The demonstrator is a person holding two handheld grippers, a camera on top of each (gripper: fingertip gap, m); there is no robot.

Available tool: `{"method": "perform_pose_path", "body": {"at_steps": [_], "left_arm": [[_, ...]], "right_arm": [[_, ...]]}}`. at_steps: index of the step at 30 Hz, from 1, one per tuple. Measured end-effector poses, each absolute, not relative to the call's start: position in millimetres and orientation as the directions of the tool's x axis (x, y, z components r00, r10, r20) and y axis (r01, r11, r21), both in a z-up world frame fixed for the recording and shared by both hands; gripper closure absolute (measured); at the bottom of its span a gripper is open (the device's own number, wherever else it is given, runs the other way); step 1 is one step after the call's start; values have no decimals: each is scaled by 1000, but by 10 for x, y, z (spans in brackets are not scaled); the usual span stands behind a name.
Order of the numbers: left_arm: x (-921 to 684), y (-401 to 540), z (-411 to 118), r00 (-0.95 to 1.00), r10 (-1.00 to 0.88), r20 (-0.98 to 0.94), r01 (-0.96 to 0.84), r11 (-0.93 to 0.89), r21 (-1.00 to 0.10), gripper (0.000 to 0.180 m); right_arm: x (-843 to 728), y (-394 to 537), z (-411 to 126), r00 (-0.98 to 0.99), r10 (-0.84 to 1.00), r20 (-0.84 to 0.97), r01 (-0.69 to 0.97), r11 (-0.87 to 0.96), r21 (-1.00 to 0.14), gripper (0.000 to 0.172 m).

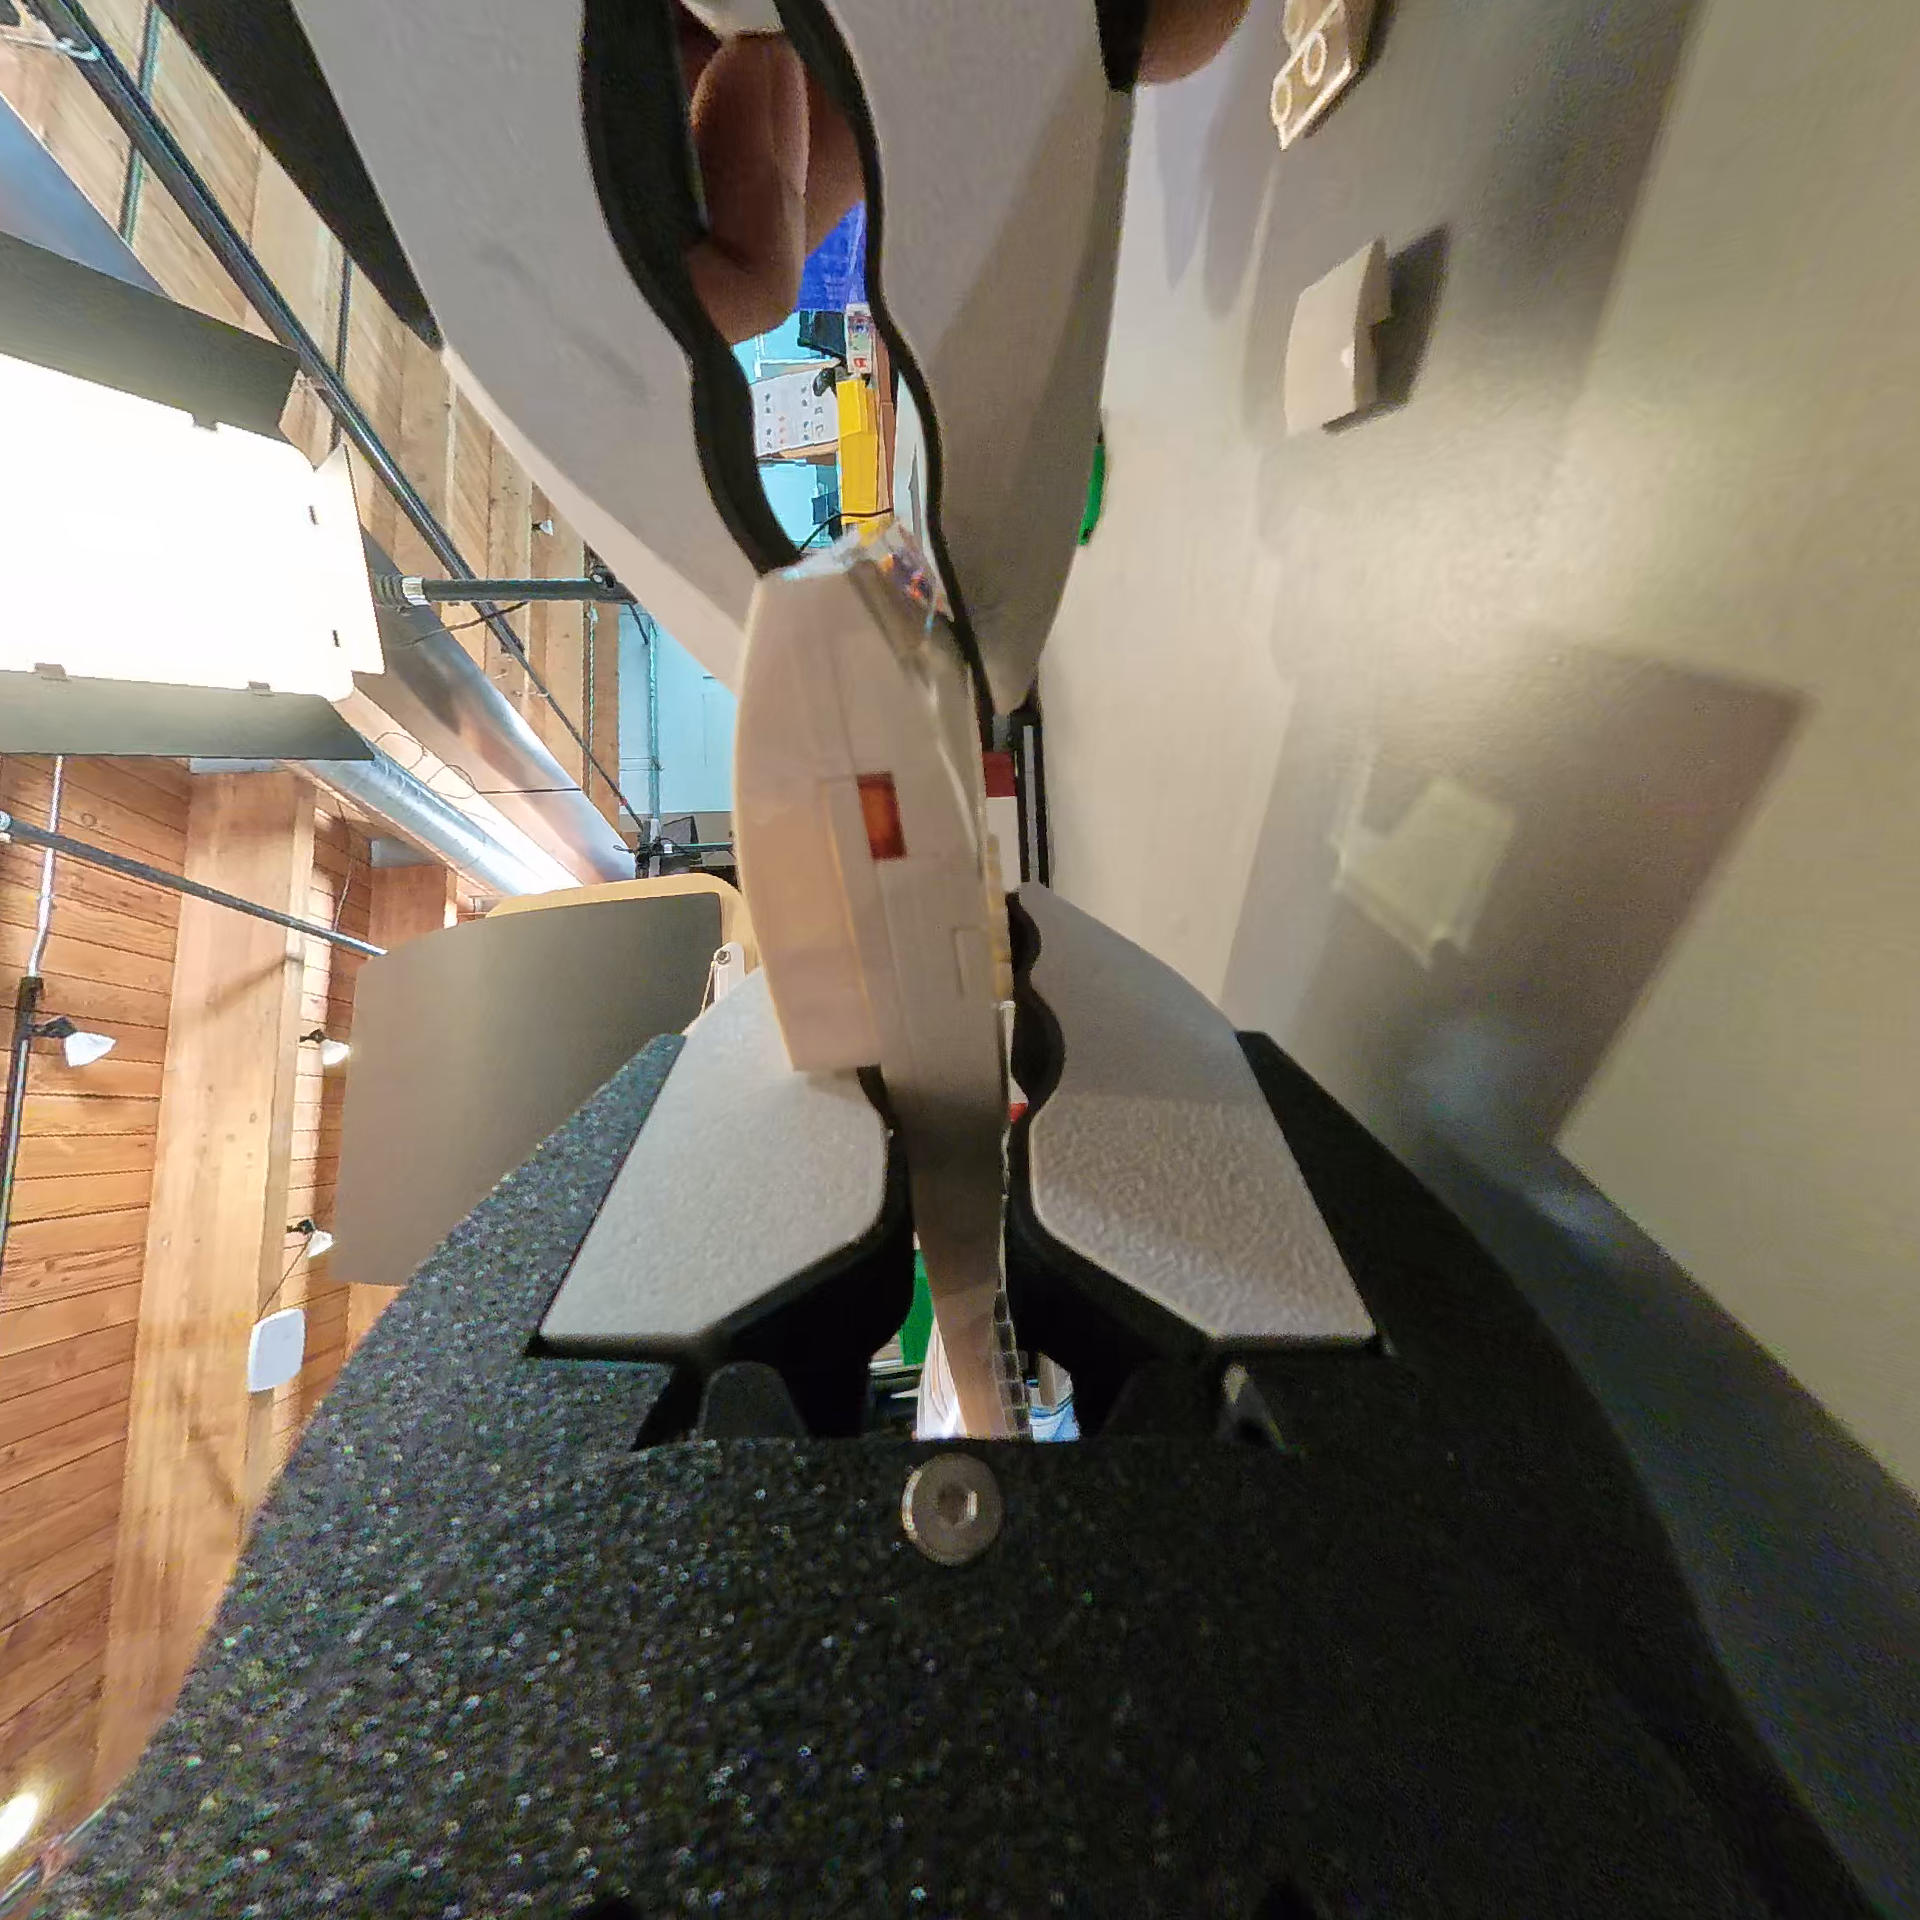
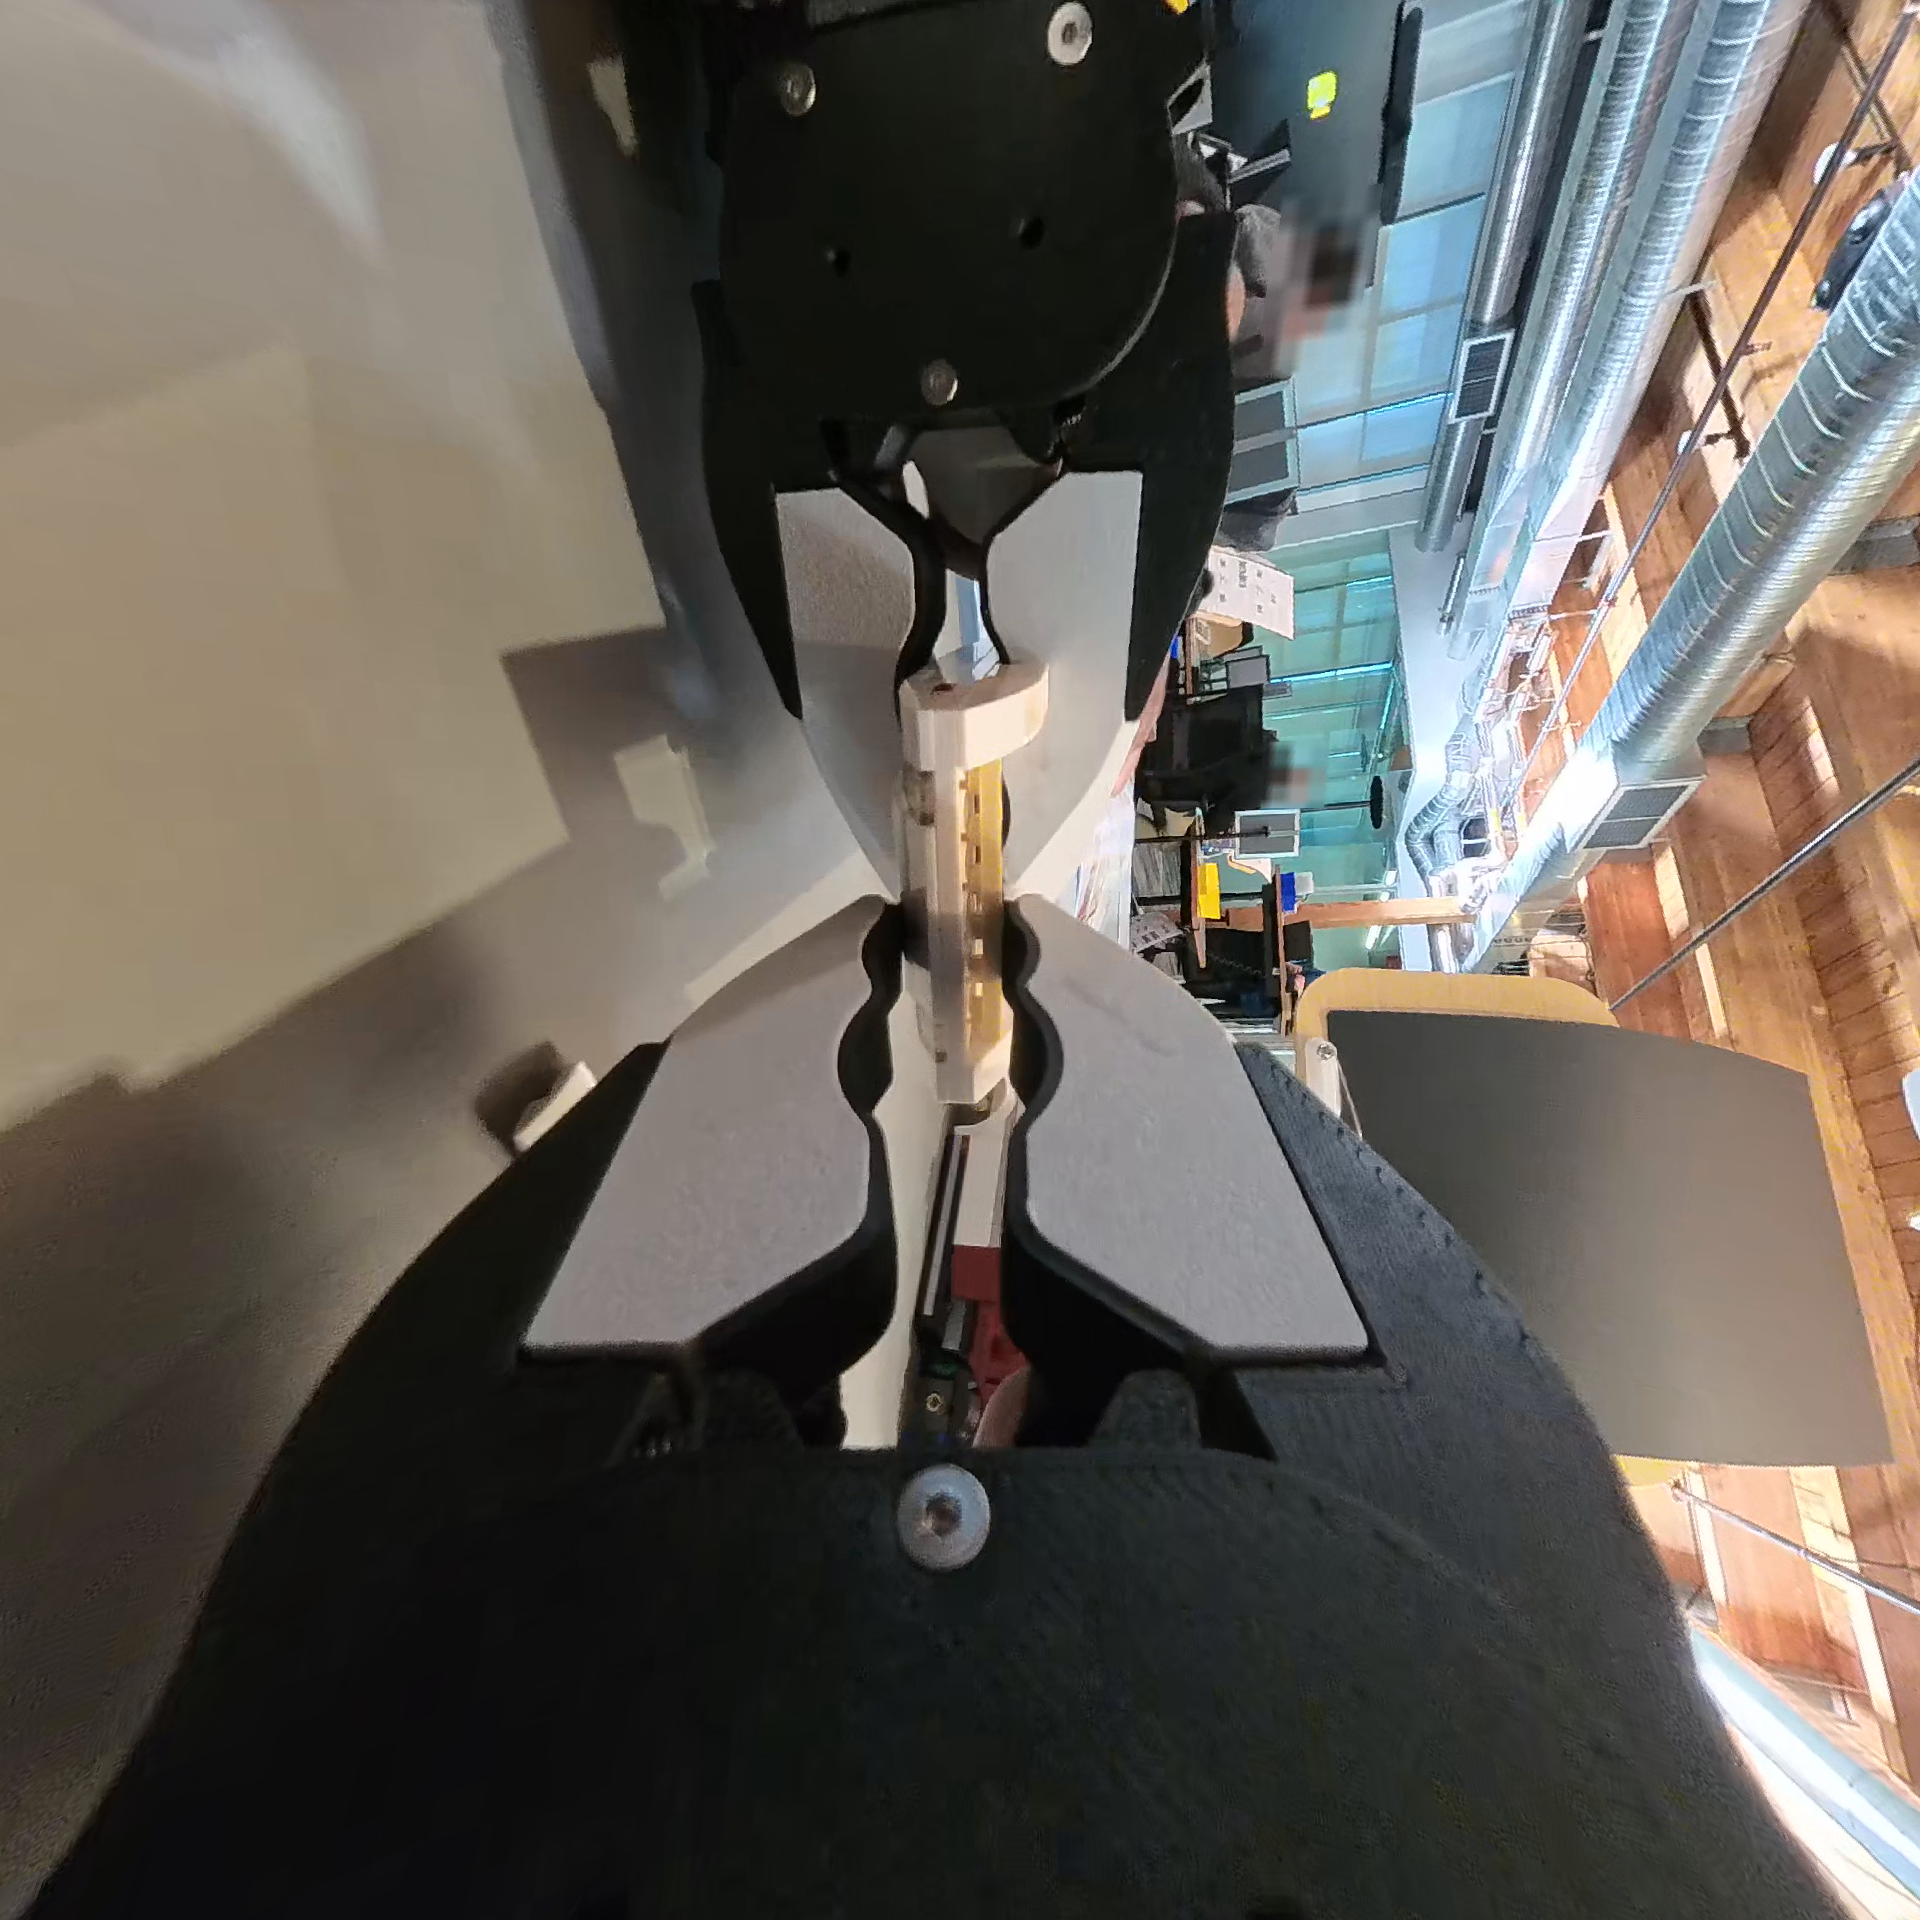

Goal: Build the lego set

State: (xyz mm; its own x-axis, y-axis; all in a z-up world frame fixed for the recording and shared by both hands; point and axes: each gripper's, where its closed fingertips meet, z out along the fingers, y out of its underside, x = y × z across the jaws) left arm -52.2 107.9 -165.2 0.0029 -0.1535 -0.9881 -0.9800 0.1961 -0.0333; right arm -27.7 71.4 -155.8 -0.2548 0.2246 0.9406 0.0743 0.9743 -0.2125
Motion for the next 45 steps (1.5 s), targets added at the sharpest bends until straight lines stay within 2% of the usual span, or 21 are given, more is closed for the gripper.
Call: {"method": "perform_pose_path", "body": {"at_steps": [13, 18, 22, 34, 45], "left_arm": [[-511, 1062, -1655, -3, -151, -989, -979, 200, -28, 165], [-504, 1054, -1636, -3, -139, -990, -979, 203, -26, 165], [-503, 1048, -1606, 7, -127, -992, -979, 203, -33, 165], [-477, 1029, -1602, 5, -127, -992, -977, 210, -32, 165], [-496, 1047, -1612, 26, -135, -990, -977, 204, -53, 165]], "right_arm": [[-196, 657, -1495, -226, 217, 950, 30, 976, -216, 145], [-203, 660, -1522, -208, 164, 964, 43, 986, -159, 154], [-197, 663, -1500, -195, 157, 968, 50, 987, -150, 154], [-184, 633, -1508, -230, 196, 953, 30, 980, -195, 155], [-199, 686, -1496, -183, 165, 969, 40, 986, -161, 153]]}}
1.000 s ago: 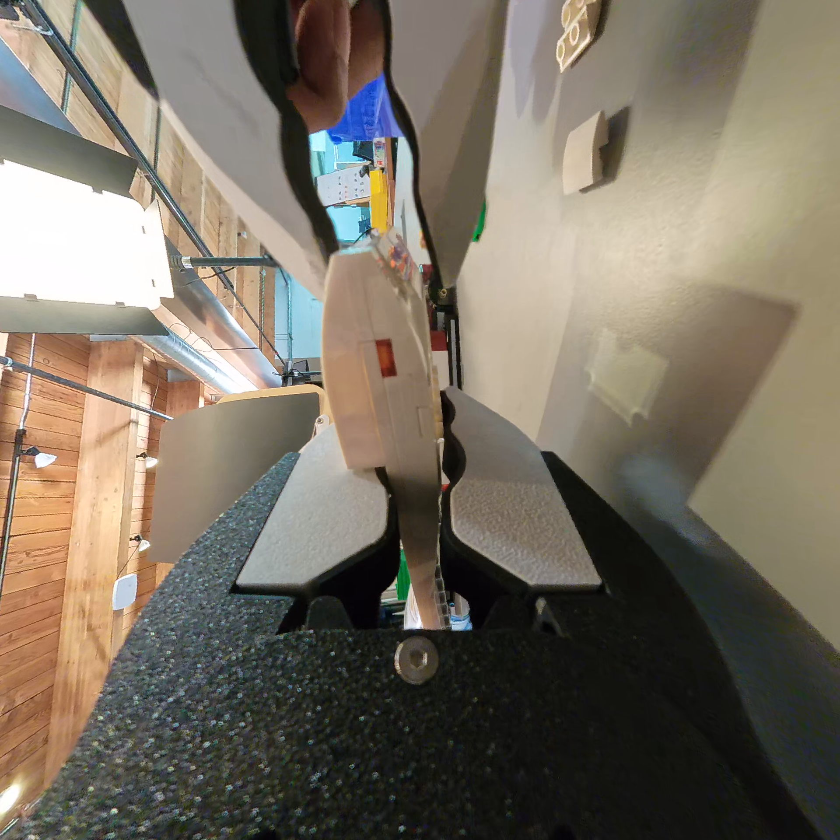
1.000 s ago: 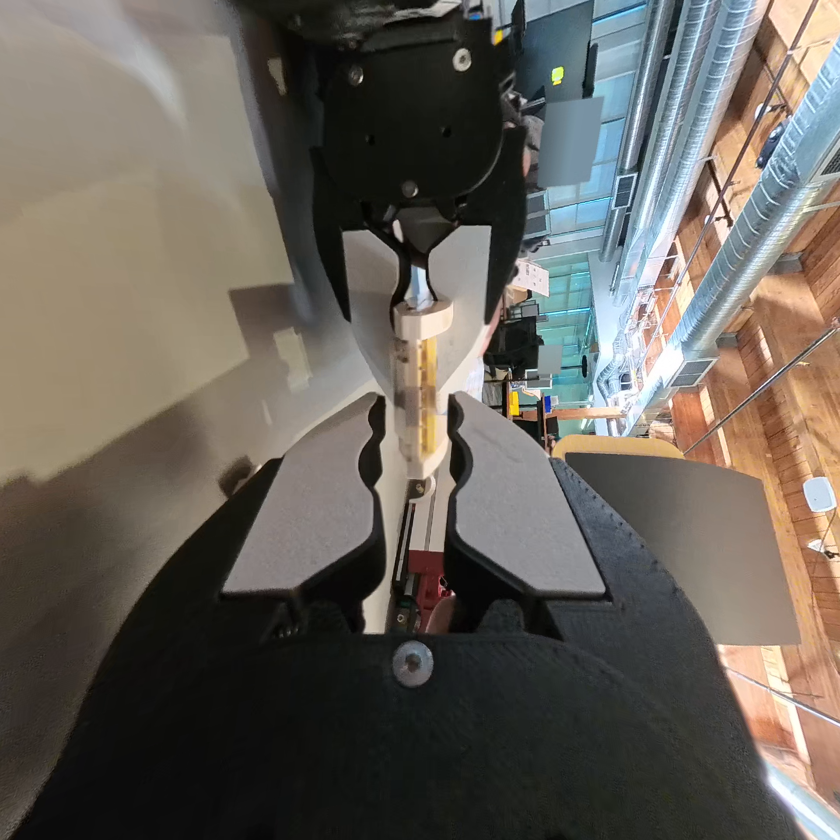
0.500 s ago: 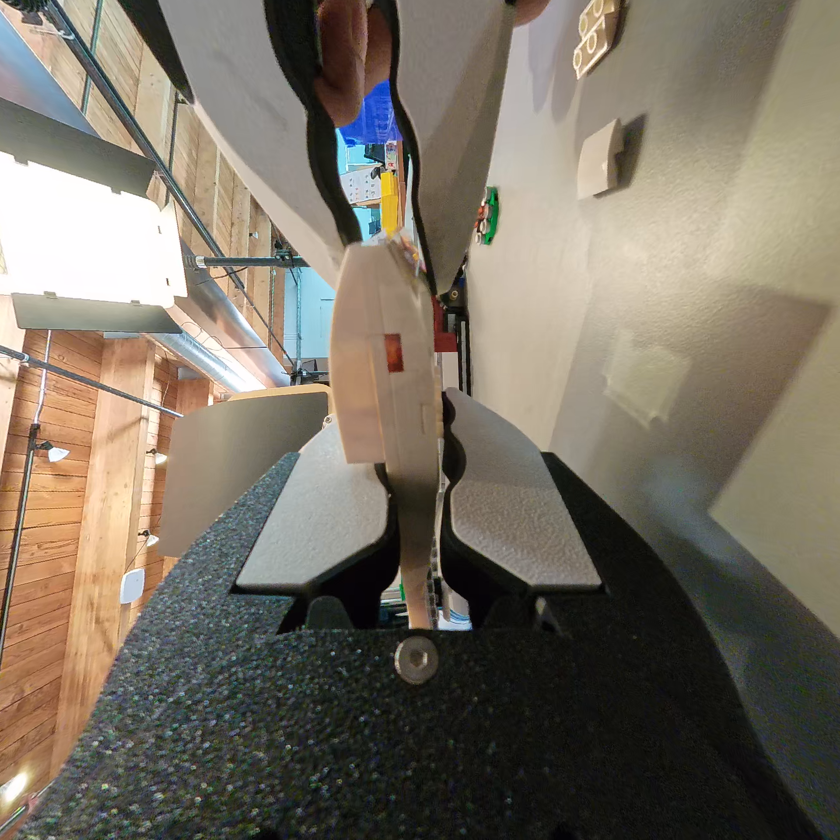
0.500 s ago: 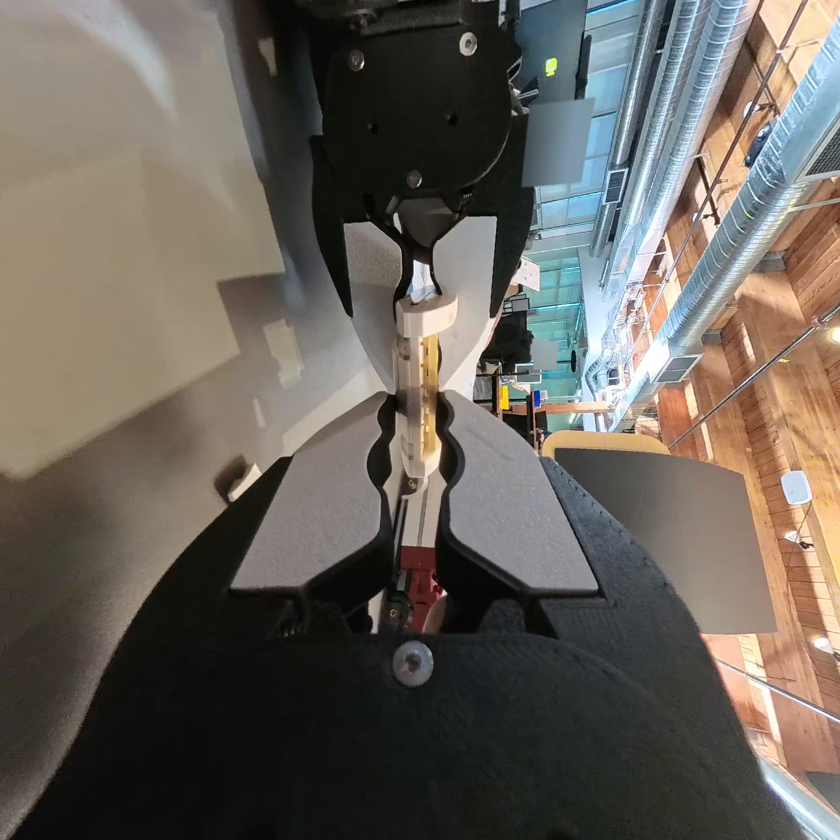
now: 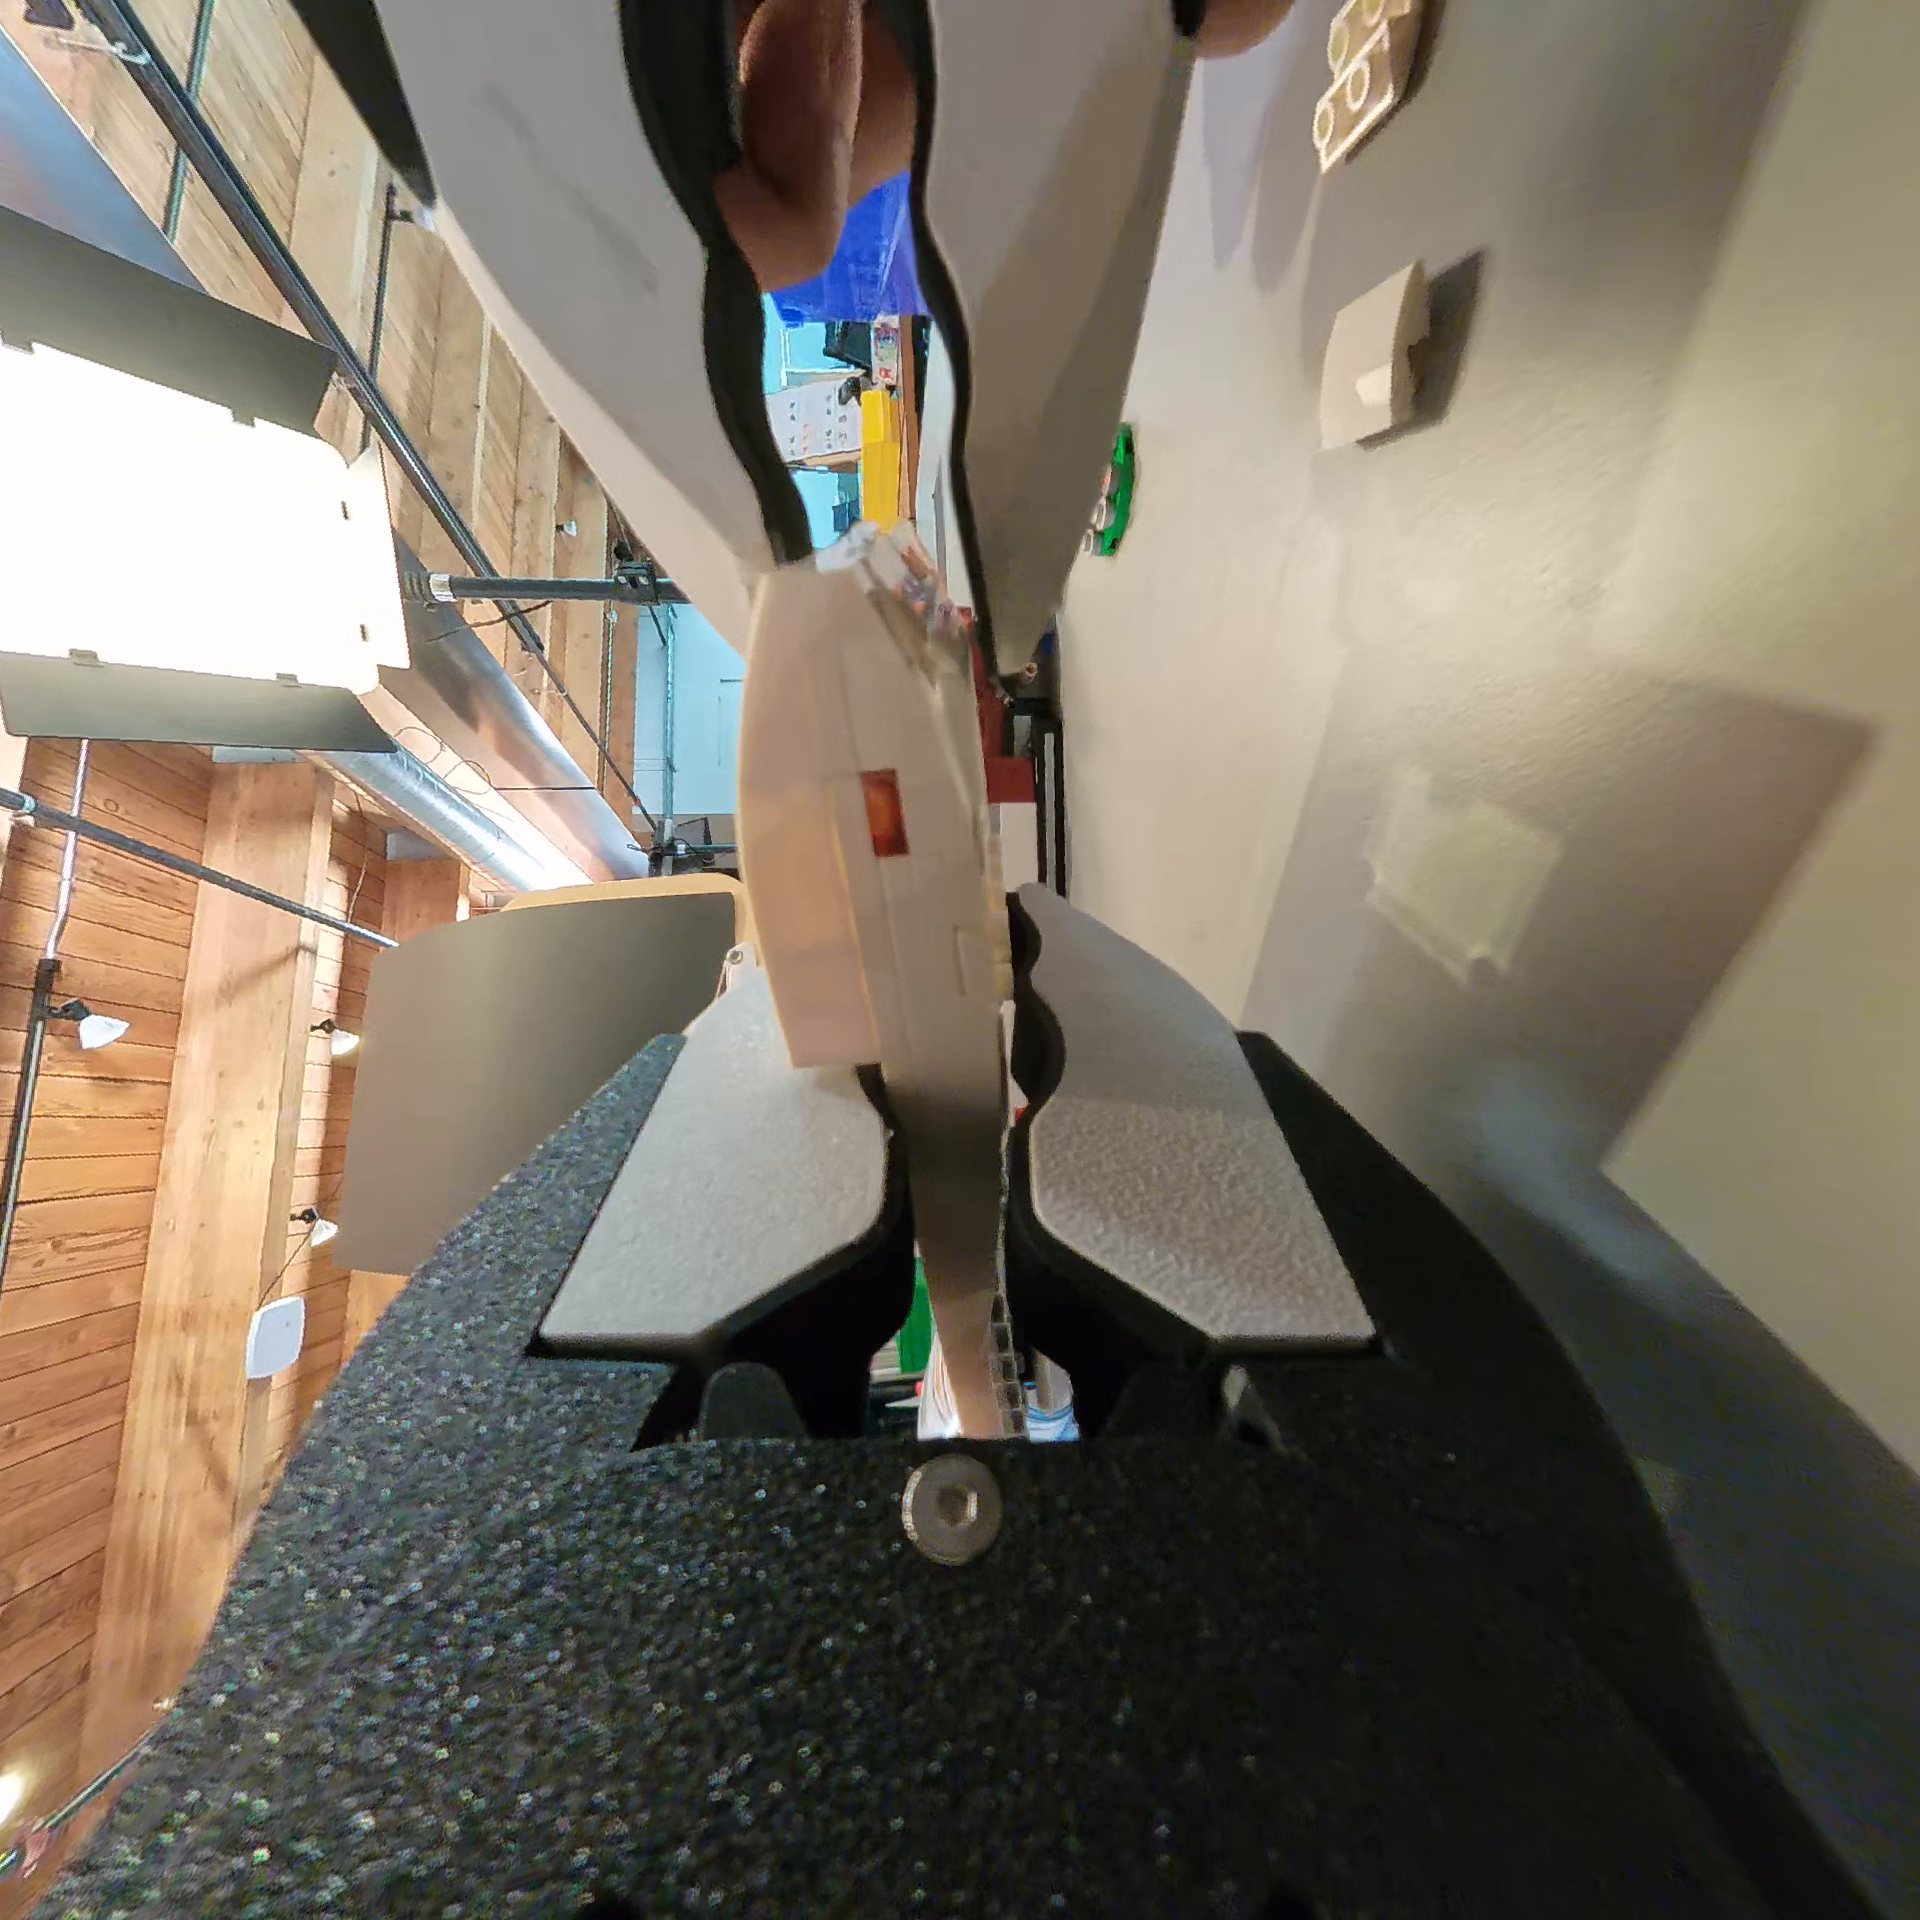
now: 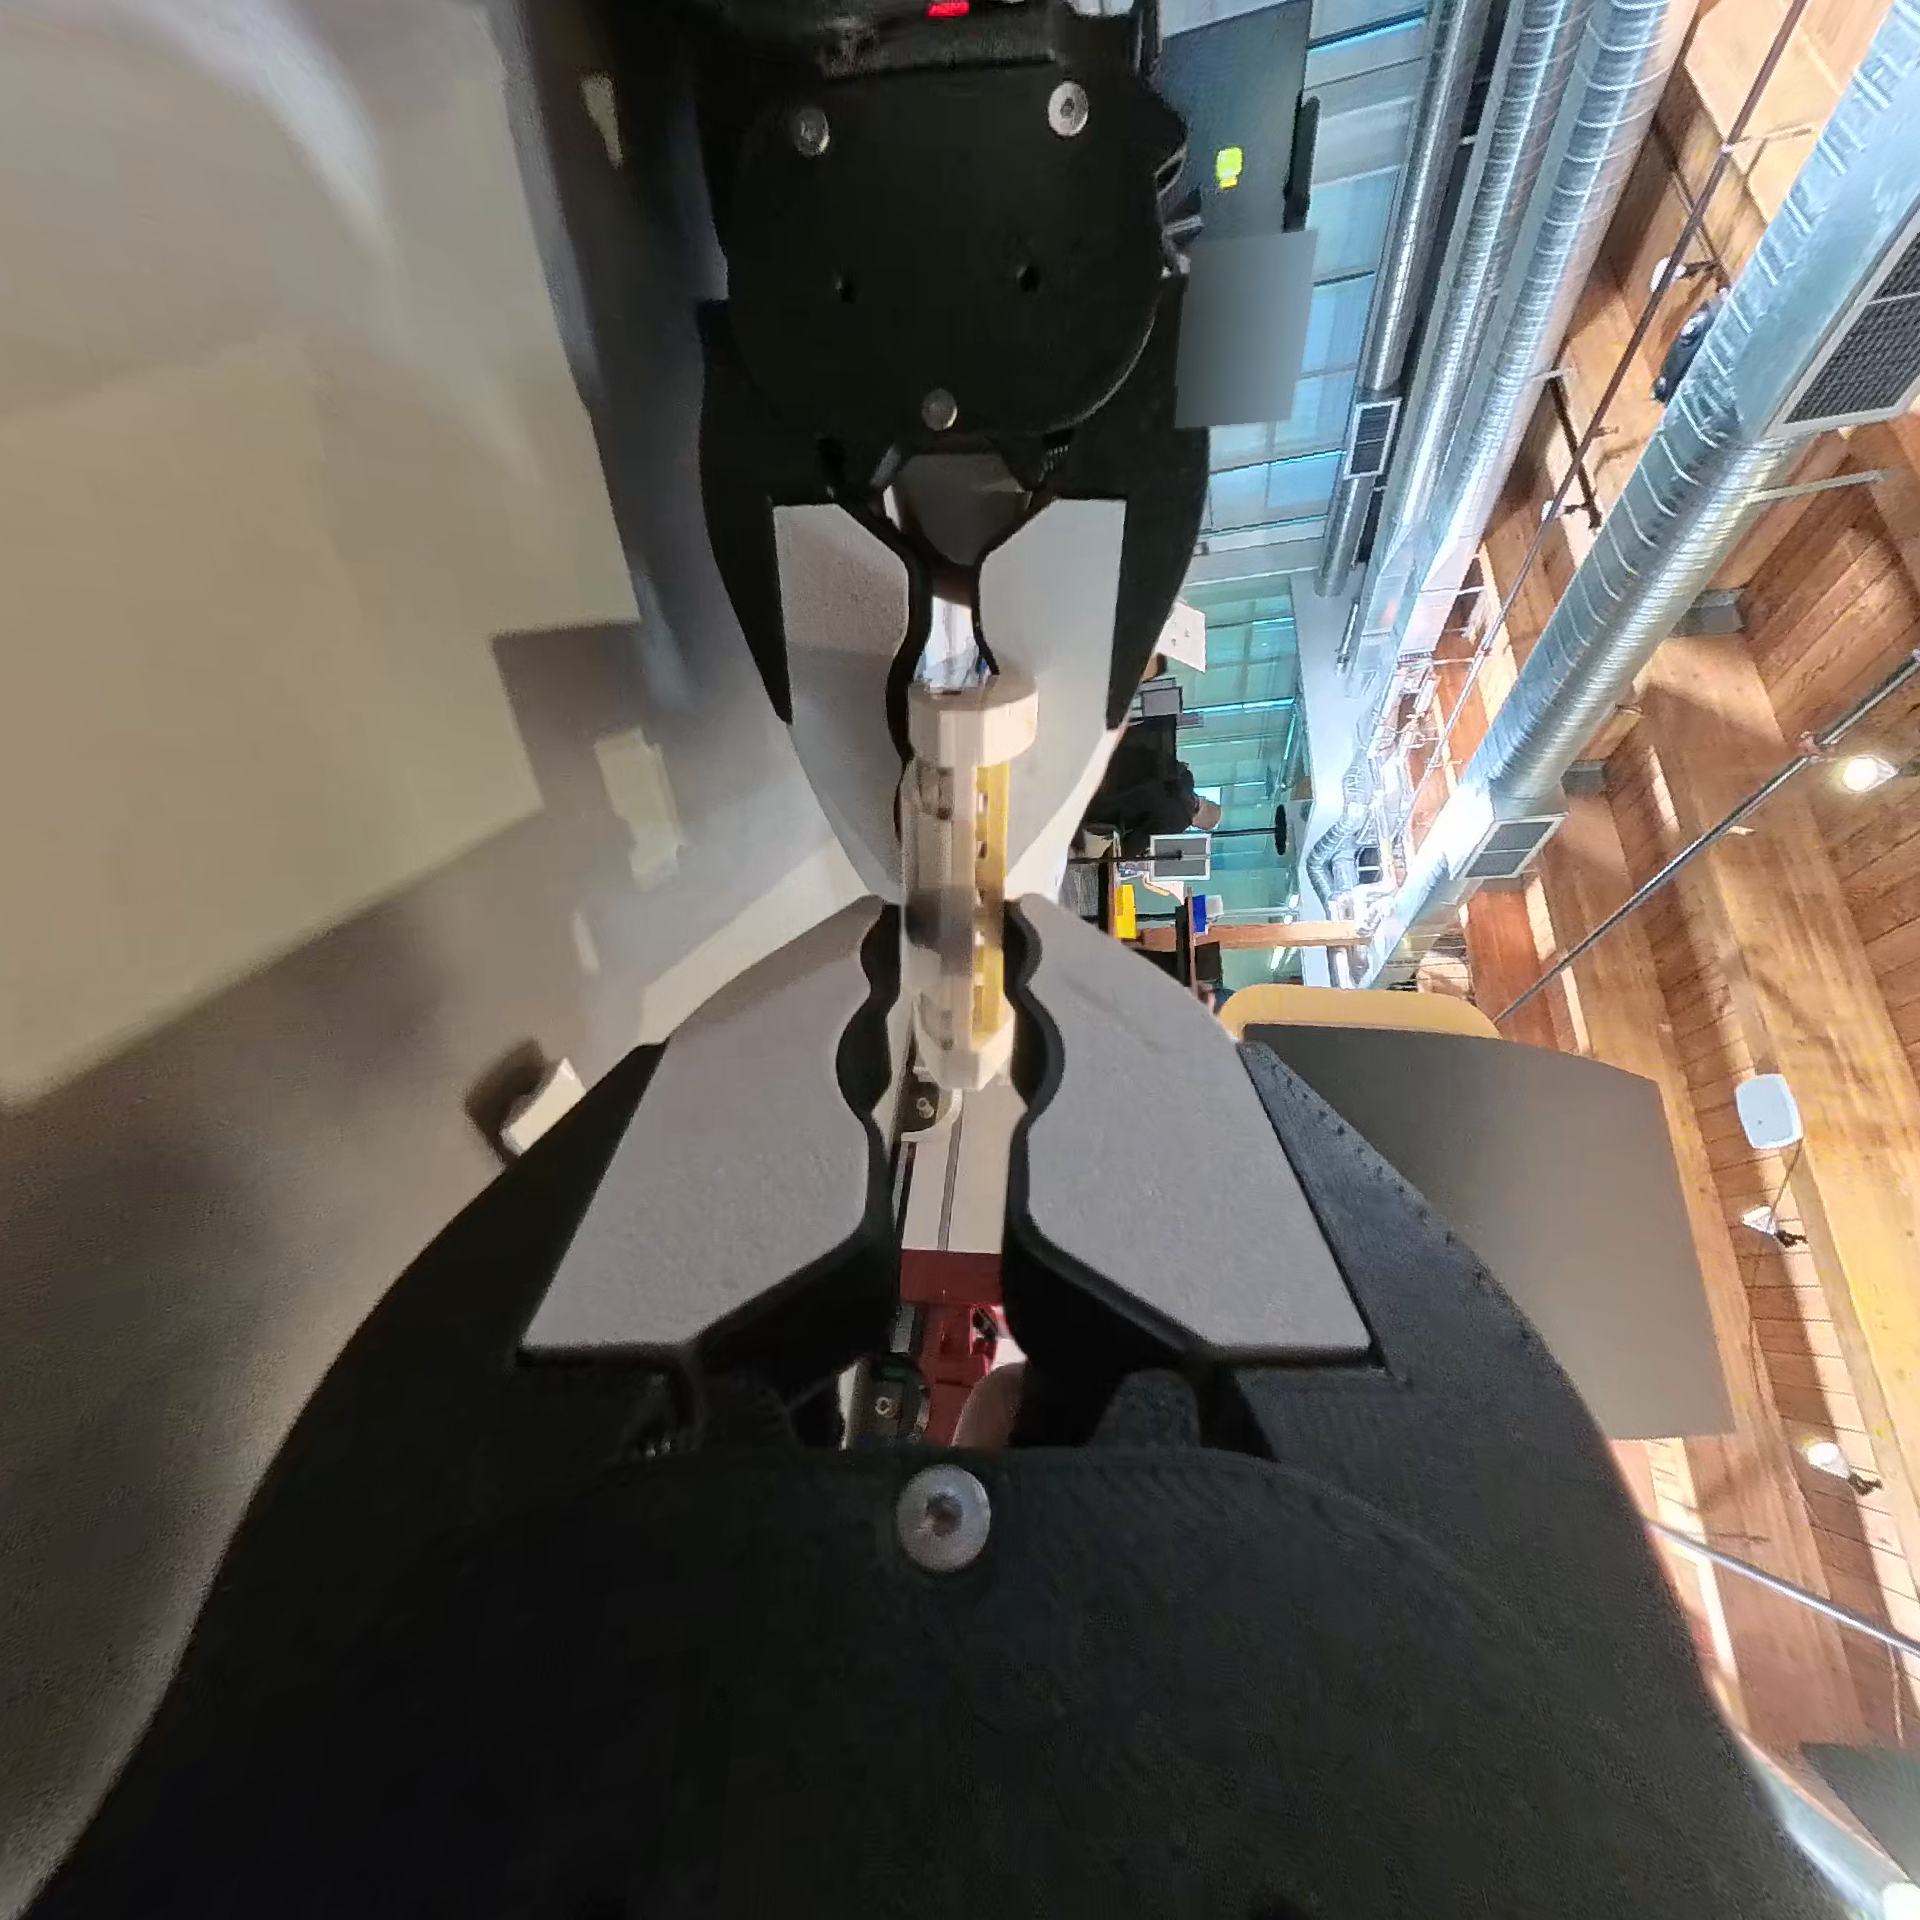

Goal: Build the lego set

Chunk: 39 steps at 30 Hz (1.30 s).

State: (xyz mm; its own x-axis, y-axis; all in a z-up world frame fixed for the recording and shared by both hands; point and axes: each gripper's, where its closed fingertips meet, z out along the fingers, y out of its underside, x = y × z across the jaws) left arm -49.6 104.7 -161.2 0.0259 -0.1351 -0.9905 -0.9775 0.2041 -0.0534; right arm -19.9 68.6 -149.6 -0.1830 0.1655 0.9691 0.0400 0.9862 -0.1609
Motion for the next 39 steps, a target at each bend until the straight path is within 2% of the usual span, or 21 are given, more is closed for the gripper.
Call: {"method": "perform_pose_path", "body": {"at_steps": [5, 19, 28, 33, 39], "left_arm": [[-499, 1044, -1599, 31, -131, -991, -977, 205, -58, 165], [-495, 1031, -1573, 34, -126, -991, -976, 211, -60, 165], [-496, 1036, -1598, 9, -133, -991, -977, 209, -37, 165], [-516, 1062, -1574, 22, -123, -992, -978, 205, -47, 165], [-513, 1062, -1585, -5, -115, -993, -979, 204, -19, 166]], "right_arm": [[-181, 733, -1497, -180, 173, 968, 55, 985, -166, 148], [-185, 769, -1482, -180, 159, 971, 71, 986, -149, 155], [-187, 775, -1522, -235, 93, 968, 74, 994, -78, 156], [-209, 796, -1484, -198, 136, 971, 89, 989, -121, 155], [-203, 642, -1481, -202, 140, 969, 40, 990, -135, 141]]}}
